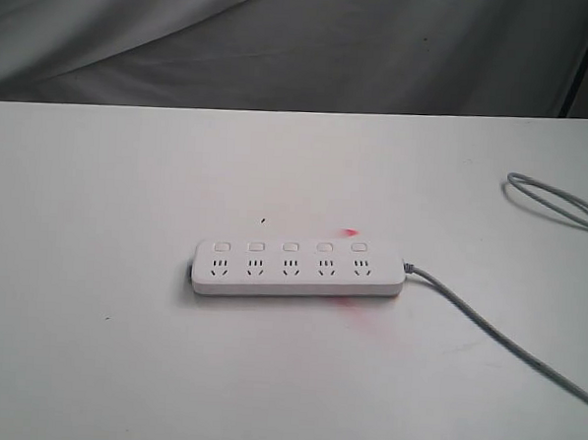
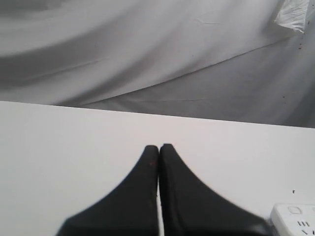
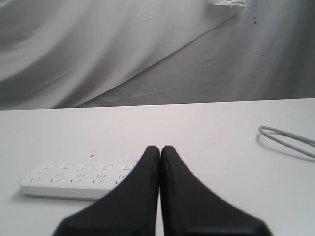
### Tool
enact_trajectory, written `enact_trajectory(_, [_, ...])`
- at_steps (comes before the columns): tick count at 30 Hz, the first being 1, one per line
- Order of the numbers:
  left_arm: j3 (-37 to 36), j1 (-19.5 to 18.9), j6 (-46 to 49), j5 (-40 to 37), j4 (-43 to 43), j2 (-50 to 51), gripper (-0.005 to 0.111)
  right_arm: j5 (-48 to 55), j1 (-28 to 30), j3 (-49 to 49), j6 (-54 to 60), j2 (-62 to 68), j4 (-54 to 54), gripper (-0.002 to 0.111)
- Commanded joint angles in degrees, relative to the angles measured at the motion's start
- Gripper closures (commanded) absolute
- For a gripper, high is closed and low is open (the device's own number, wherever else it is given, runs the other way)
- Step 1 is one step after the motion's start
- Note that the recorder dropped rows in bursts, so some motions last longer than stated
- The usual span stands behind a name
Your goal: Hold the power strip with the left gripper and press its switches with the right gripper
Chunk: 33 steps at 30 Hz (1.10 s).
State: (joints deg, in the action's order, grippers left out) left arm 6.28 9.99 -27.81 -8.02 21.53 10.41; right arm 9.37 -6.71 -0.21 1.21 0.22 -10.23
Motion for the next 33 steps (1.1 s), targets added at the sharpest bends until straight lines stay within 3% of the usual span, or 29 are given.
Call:
enact_trajectory(1, [-2.16, -2.15, -0.67, 8.02, 0.02, -0.39, 0.106, 0.24, -0.05, 0.21, -0.05, -0.22, 0.23, 0.108])
enact_trajectory(12, [-6.28, -2.03, -0.67, 8.97, -0.18, -5.68, 0.106, 0.24, -0.05, 0.21, -0.05, -0.22, 0.23, 0.108])
enact_trajectory(16, [-6.28, -2.51, -0.7, 1.79, -0.18, -8.93, 0.106, 0.24, -0.05, 0.21, -0.05, -0.22, 0.23, 0.108])
enact_trajectory(20, [-6.28, -6.13, -0.35, -1.98, 0.17, -9.18, 0.106, 0.24, -0.05, 0.21, -0.05, -0.22, 0.23, 0.108])
enact_trajectory(33, [-6.28, -6.02, -0.03, -7.07, -0.47, -10.41, 0.106, 0.24, -0.05, 0.21, -0.05, -0.22, 0.23, 0.108])
